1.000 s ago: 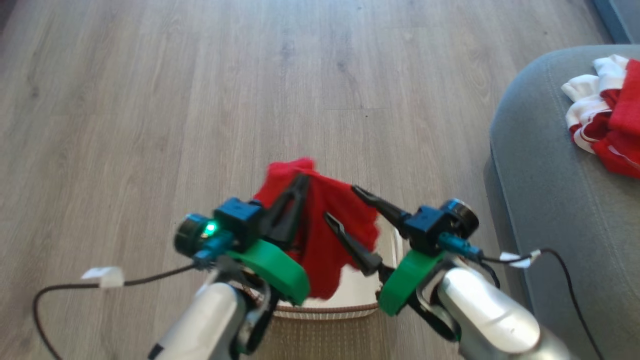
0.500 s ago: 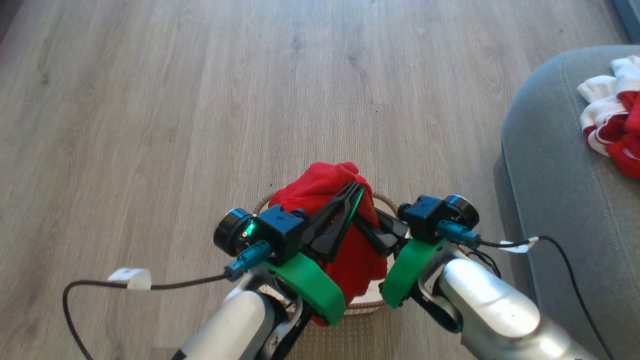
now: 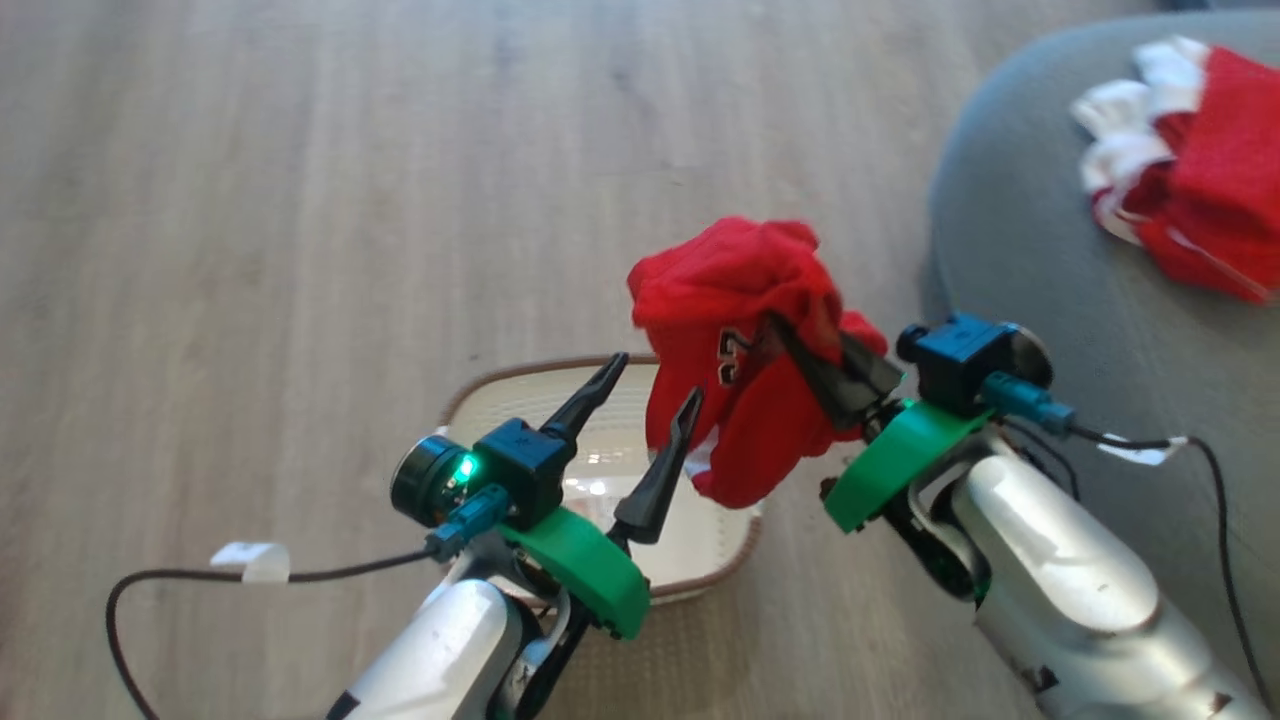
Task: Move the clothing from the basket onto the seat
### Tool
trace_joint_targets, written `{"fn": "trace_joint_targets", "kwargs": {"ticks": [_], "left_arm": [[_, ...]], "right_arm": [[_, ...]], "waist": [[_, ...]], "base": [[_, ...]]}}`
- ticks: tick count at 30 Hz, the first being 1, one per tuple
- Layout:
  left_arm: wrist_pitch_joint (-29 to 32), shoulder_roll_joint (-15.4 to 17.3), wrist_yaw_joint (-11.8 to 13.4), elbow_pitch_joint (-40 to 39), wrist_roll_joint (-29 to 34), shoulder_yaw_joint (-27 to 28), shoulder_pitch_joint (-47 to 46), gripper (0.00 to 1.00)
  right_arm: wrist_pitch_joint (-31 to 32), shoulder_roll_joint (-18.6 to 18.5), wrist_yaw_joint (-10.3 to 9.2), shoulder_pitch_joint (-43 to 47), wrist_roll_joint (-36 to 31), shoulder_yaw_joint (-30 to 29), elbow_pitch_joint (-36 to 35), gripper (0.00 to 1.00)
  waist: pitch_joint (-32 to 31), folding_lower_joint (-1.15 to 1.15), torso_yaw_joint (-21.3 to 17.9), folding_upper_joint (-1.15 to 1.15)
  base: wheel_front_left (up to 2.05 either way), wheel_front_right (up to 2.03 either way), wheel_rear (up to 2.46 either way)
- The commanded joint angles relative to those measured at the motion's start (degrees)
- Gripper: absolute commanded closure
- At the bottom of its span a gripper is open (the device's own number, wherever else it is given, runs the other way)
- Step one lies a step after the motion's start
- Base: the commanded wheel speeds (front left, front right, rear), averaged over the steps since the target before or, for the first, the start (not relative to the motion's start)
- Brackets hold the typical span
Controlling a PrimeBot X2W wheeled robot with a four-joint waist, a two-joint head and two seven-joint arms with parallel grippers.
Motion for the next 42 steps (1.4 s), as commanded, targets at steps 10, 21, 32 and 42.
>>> {"fn": "trace_joint_targets", "kwargs": {"ticks": [10,21,32,42], "left_arm": [[-2.11,-0.44,-1.52,2.24,0.45,0.70,-4.89,0.00],[-1.75,-0.42,-2.25,3.43,0.68,-0.98,-5.66,0.00],[1.78,1.89,-2.29,0.07,3.66,-0.25,-14.42,0.00],[6.17,4.44,-3.98,-4.07,7.03,1.40,-27.57,0.00]], "right_arm": [[-0.39,-2.04,-0.01,1.46,-1.81,-7.02,-5.50,1.00],[-0.39,-3.05,-0.01,6.15,-3.22,-15.81,-7.98,1.00],[-0.39,-1.86,-0.01,-2.55,-2.66,-25.48,-9.52,1.00],[0.68,-9.98,-0.01,-29.22,0.13,-32.43,0.11,1.00]], "waist": [[3.40,0.00,-16.75,0.00],[5.51,0.00,-20.86,0.00],[18.48,0.00,-17.55,0.00],[31.31,0.00,-14.38,0.00]], "base": [[0.00,0.00,0.00],[0.00,0.00,0.00],[0.00,0.00,0.00],[0.00,0.00,0.00]]}}
